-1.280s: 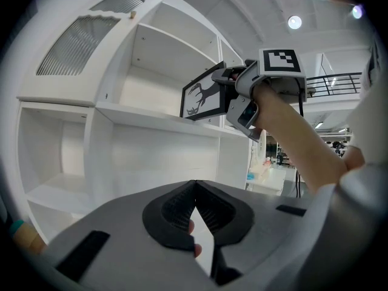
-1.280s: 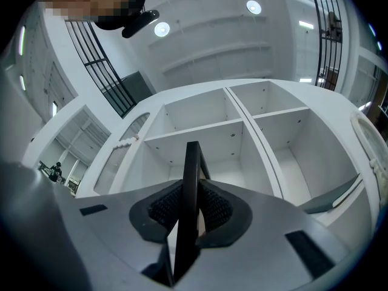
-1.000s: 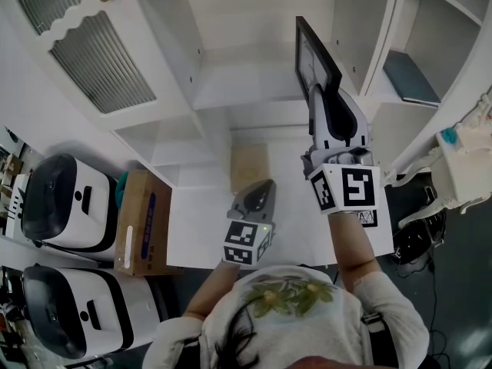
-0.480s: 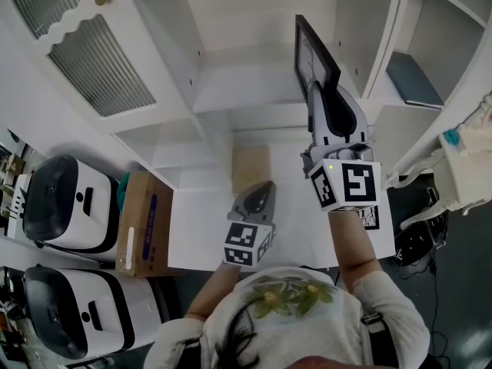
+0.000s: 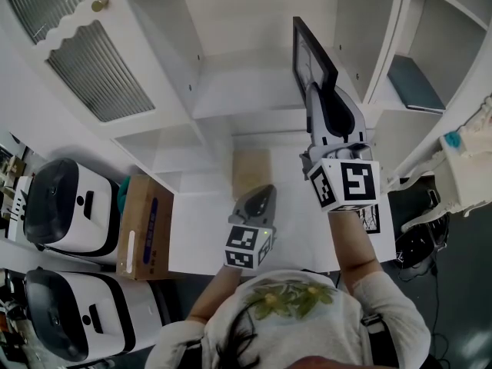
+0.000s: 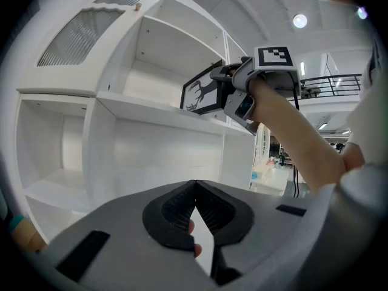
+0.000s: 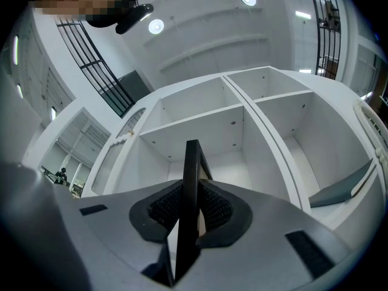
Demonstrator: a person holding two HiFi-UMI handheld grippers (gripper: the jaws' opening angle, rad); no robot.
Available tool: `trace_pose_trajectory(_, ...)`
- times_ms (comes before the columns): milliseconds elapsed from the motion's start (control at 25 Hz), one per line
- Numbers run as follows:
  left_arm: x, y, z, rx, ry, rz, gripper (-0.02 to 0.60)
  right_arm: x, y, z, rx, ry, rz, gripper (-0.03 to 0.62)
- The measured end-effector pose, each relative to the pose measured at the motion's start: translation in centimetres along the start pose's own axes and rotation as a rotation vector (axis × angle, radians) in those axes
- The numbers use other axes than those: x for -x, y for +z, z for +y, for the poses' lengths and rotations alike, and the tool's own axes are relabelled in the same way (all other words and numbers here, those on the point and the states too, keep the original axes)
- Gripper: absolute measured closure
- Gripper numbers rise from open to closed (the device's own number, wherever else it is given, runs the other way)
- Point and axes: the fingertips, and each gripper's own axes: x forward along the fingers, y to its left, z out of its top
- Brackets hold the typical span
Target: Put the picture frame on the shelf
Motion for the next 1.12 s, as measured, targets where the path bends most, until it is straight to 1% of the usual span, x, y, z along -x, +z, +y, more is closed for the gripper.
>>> trace_pose_trajectory(440,-0.5,-0.3,0.3,0.006,0.004,0.013,0.554,-1.4,-1.2,-0.3,-0.014,0.012,0.039,0.517)
trace_pose_trajectory(960,-0.8,-0.5,0.4,0.005,0.007,0.024,0.554,-2.6,-3.7,-0.9,-0.039,0.018,0.115,0.517)
trace_pose_trajectory(1120,-0.7,-0.5,0.3,0.005,0.011,0.021,0.554,-3.0,-4.6,-1.0,-0.031,0.018,0.147,0.517)
